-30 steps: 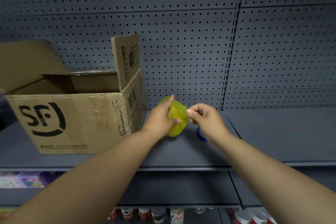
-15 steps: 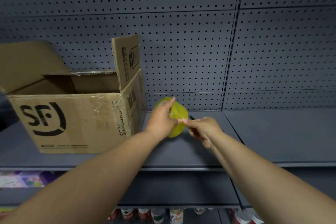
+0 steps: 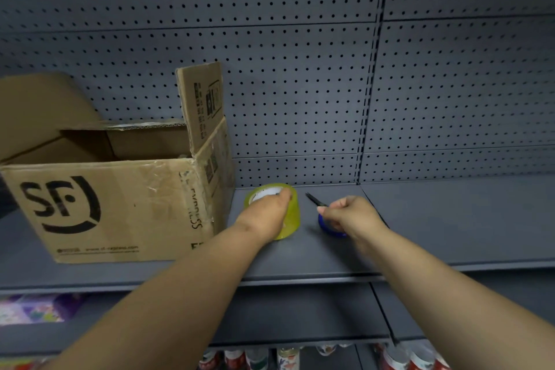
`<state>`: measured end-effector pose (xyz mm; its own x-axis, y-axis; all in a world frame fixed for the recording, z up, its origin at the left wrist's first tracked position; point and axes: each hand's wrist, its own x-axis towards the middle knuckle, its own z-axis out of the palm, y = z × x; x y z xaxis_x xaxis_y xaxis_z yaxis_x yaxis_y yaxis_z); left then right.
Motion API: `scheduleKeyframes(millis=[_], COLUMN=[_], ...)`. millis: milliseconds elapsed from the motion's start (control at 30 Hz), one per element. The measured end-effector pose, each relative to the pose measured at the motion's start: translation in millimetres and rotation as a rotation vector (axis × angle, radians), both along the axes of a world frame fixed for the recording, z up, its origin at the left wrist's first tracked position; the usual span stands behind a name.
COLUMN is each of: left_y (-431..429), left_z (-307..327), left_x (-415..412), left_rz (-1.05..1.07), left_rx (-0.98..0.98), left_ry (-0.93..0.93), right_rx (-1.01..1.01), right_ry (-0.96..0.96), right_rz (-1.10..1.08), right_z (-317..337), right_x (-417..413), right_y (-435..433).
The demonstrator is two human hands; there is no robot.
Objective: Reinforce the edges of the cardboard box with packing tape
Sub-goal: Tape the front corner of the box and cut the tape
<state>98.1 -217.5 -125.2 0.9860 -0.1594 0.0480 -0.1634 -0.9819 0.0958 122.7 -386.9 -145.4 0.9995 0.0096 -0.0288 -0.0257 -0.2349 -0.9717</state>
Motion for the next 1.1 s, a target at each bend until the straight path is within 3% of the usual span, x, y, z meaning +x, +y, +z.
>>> scheduleKeyframes(millis=[167, 233, 433, 500, 633, 900, 1100], left_y=[-2.2, -0.2, 62.9, 96.0, 140.2, 163.7, 170.2], left_z=[-10.8, -2.2, 59.0, 73.7, 84.3, 89.1, 95.7], left_x=[1.7, -5.7, -62.4, -75.8, -80.0, -57.1, -43.3], left_rz=[-0.025, -0.073, -0.341, -0.254, -0.007, -0.161, -0.224], left_rx=[0.049, 0.085, 0.119, 0.021, -0.090, -0.201, -0.189], left_ry=[0.099, 0.059, -0.619, -0.763, -0.656, -0.532, -0.446], right_rx=[-0.024, -0.027, -0.049, -0.062, -0.087, -0.089, -0.044], right_ry=[-0.054, -0.084, -0.251, -0.290, -0.423, -0.619, -0.663], right_rz=[-0.023, -0.038, -0.081, -0.073, -0.064, -0.166, -0.425], right_z=[10.1, 14.3, 28.3, 34.2, 46.2, 48.9, 37.6], right_x=[-0.9, -3.3, -20.4, -31.1, -53.8, -75.5, -74.6], right_y=[7.3, 11.0, 50.5, 75.2, 125.8, 193.4, 224.9])
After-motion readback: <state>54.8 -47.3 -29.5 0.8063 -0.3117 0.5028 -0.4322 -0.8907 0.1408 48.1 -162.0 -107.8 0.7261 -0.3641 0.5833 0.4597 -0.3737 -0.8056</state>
